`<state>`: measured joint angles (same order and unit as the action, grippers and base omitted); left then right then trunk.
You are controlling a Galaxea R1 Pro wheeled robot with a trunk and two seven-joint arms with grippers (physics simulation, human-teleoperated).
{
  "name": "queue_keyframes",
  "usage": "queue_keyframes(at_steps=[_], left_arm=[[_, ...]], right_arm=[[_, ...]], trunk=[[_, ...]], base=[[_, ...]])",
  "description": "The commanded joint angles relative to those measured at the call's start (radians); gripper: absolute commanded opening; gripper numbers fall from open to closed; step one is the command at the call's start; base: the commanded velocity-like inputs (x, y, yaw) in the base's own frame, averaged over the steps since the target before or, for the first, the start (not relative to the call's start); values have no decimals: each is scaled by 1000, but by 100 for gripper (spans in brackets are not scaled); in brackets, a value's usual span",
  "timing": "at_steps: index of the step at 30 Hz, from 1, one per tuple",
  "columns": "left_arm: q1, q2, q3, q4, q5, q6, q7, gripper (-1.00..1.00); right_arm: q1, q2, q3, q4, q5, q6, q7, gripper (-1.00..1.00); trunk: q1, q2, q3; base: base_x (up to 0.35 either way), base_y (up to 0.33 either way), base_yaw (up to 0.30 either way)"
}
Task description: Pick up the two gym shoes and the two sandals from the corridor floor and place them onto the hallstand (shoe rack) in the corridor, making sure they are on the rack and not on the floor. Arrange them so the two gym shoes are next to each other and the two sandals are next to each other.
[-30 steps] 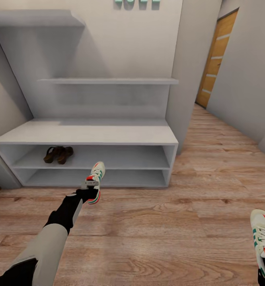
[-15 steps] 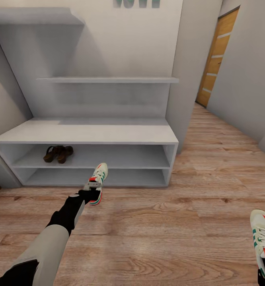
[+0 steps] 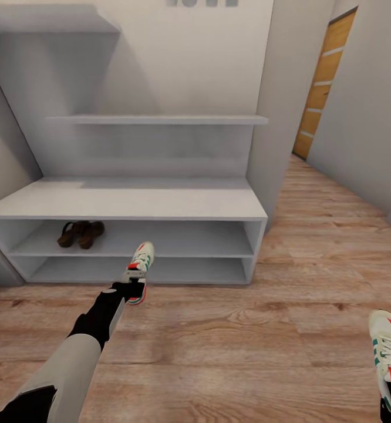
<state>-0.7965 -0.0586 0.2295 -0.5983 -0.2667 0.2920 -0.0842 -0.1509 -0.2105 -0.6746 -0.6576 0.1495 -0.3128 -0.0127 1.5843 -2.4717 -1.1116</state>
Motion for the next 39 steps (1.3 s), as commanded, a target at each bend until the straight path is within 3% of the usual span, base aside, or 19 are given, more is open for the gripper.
queue_keyframes(at_steps=[1,33,39], left_arm=[[-1,-2,9,-2,-9,3,-9,-100],[-3,-3,11,-7,-8,0,-8,-100],[-2,-3,11,-8,-8,-2,-8,-100]], right_arm=[[-1,0,-3,1,10,-3,-1,-100],[-1,0,-2,3,12,-3,0,-100],[-1,0,-2,3,12,-3,0,-100]], trunk=[[0,0,-1],[0,0,-1],[0,0,-1]], base=[[331,0,0],[329,-44,0],[79,0,0]])
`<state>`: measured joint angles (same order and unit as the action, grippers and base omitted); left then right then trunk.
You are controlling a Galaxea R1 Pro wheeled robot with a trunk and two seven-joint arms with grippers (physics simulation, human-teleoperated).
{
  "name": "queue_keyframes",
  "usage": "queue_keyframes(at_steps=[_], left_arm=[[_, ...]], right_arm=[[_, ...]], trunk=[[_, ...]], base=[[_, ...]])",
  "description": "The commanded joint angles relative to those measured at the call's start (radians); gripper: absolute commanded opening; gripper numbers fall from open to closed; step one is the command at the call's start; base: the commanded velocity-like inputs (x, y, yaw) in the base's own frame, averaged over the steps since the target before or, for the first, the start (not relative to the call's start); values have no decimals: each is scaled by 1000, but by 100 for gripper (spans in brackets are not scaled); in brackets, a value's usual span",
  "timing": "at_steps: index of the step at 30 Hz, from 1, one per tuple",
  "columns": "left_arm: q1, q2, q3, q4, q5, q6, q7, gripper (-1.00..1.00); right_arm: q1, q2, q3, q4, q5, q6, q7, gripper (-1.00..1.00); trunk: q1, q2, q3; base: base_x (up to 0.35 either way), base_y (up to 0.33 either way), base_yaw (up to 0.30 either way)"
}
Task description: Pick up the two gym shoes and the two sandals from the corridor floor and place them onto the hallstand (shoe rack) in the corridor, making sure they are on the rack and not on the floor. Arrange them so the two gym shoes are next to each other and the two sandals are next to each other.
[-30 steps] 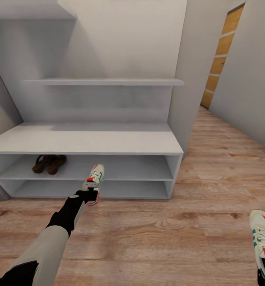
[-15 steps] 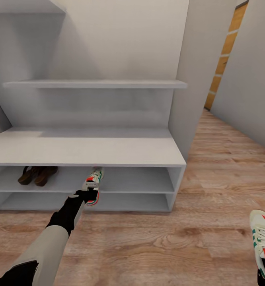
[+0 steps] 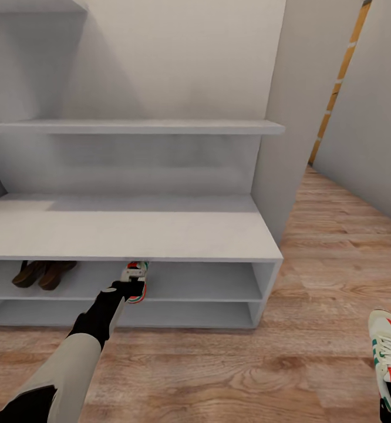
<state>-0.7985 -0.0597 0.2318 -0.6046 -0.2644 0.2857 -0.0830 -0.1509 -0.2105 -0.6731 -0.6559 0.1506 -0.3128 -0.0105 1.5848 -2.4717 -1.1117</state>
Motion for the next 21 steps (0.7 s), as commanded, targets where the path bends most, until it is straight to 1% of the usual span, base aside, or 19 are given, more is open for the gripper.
queue_keyframes(at_steps=[1,5,12,16,21], left_arm=[[0,-2,8,-2,-10,4,-9,-100],[0,-2,8,-2,-10,4,-9,-100],[0,-2,7,-3,-10,4,-10,-100],[0,-2,9,-3,-9,5,-10,-100],[0,-2,9,-3,-9,5,-10,-100]], right_arm=[[-1,0,-3,1,10,-3,-2,-100],[-1,0,-3,1,10,-3,-2,-100],[-1,1,-3,-2,9,-3,-3,-100],[-1,2,-3,-2,9,-3,-3,-100],[-1,2,-4,-2,9,-3,-3,-100]], trunk=[[0,0,-1],[0,0,-1],[0,0,-1],[15,-28,-15],[17,-29,-41]], base=[[121,0,0],[107,0,0],[17,0,0],[1,0,0],[0,0,0]])
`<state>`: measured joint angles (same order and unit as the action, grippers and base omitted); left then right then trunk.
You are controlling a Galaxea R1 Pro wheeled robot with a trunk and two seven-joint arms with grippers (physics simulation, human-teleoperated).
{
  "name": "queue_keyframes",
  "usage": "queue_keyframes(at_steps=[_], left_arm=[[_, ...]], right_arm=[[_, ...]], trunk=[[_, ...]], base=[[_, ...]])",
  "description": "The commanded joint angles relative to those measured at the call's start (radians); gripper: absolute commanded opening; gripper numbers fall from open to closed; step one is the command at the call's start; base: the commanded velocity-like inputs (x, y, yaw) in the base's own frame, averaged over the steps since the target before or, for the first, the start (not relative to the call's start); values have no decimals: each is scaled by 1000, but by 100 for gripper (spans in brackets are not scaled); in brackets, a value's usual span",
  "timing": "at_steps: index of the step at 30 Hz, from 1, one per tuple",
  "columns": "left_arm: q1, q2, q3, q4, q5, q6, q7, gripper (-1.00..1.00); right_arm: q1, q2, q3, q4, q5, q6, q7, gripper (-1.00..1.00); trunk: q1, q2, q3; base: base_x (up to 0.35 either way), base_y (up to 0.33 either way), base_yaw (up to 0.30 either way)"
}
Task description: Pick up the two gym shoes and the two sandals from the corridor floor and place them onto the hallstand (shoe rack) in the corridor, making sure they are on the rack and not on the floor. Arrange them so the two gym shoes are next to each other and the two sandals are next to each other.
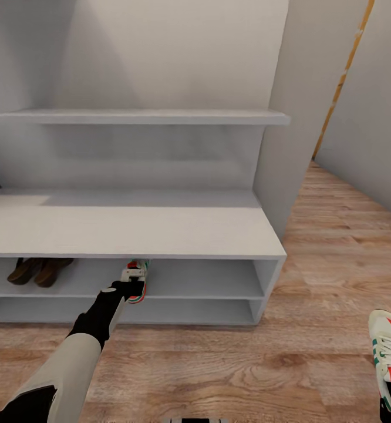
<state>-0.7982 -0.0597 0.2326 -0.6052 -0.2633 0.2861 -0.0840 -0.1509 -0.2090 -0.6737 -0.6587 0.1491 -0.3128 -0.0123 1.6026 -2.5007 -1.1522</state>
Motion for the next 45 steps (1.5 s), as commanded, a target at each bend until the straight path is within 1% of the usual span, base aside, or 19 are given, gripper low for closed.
queue_keyframes(at_steps=[1,6,21,28,37,45], left_arm=[[-1,-2,8,-2,-10,4,-9,-100],[0,-2,8,-2,-10,4,-10,-100],[1,-2,8,-2,-10,3,-9,-100],[1,-1,7,-2,-10,3,-8,-100],[0,0,7,-2,-10,4,-8,-100],[-1,1,7,-2,-10,4,-8,-100]], right_arm=[[-1,0,-3,1,10,-3,-2,-100],[-1,0,-4,2,10,-3,-2,-100],[-1,0,-4,3,10,-3,-1,-100],[-1,0,-4,4,10,-3,-1,-100],[-1,0,-4,4,10,-3,-1,-100],[-1,0,-4,3,10,-3,-2,-100]], trunk=[[0,-1,-6],[0,-1,-11],[0,-1,-11],[0,-1,-11],[0,-1,-11],[0,-1,-11]], base=[[0,0,0],[0,0,0],[51,0,0],[196,0,0],[40,0,0],[170,0,0]])
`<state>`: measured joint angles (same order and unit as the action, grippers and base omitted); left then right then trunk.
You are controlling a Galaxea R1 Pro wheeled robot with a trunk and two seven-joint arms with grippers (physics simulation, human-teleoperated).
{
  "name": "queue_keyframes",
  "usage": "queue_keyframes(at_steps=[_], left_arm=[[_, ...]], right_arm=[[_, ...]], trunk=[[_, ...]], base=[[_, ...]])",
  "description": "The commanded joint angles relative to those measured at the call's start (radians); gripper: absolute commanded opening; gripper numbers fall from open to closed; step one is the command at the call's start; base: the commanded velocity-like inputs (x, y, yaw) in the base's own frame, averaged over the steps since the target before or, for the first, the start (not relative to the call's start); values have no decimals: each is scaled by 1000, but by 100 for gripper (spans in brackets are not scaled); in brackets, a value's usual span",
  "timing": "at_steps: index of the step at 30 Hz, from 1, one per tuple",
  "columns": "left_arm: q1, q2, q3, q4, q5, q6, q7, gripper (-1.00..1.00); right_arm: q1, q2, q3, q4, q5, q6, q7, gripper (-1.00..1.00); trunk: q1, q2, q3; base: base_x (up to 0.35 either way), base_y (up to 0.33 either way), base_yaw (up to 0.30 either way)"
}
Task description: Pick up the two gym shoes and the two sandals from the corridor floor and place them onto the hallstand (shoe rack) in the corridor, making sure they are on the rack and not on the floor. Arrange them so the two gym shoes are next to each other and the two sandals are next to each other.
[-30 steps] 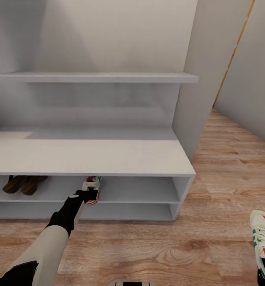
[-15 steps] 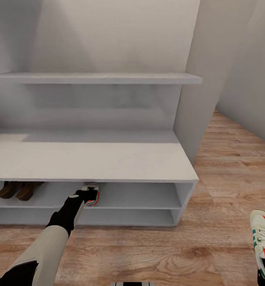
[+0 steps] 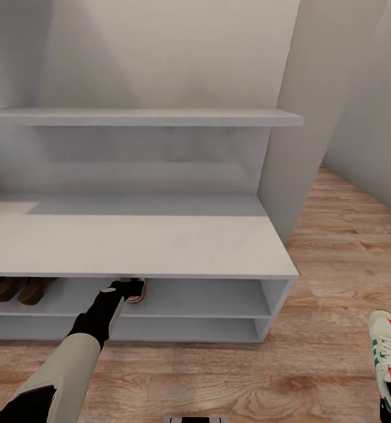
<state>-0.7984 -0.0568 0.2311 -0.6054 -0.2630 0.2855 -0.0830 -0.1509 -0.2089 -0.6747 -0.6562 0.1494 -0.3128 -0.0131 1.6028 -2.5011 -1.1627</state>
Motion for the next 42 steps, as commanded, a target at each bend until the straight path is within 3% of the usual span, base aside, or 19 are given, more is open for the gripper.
queue_keyframes(at_steps=[1,12,13,23,34,39,42], left_arm=[[-1,-2,8,-2,-10,4,-9,-100],[0,0,14,-2,-9,4,-15,-100],[0,0,15,-2,-9,4,-15,100],[-1,4,20,-2,-9,4,-11,100],[2,6,14,-1,-9,0,-11,100],[20,8,13,12,-12,-89,-16,100],[97,10,16,3,-9,-171,-26,100]], right_arm=[[-1,0,-3,1,10,-3,-1,-100],[-1,0,-3,1,10,-3,-1,-100],[-1,0,-3,1,10,-3,-1,-100],[-1,0,-3,1,10,-3,-1,-100],[-1,1,-3,1,10,-3,-1,-100],[-1,2,-3,1,10,-3,-1,-100],[-1,2,-3,1,10,-3,0,-100]], trunk=[[0,0,-1],[0,0,-1],[0,0,-1],[0,0,-1],[0,0,-1],[0,0,-1],[0,0,-1]], base=[[39,0,0],[7,0,0],[0,0,0],[-1,0,0],[-288,0,0],[-335,0,0],[-335,0,0]])
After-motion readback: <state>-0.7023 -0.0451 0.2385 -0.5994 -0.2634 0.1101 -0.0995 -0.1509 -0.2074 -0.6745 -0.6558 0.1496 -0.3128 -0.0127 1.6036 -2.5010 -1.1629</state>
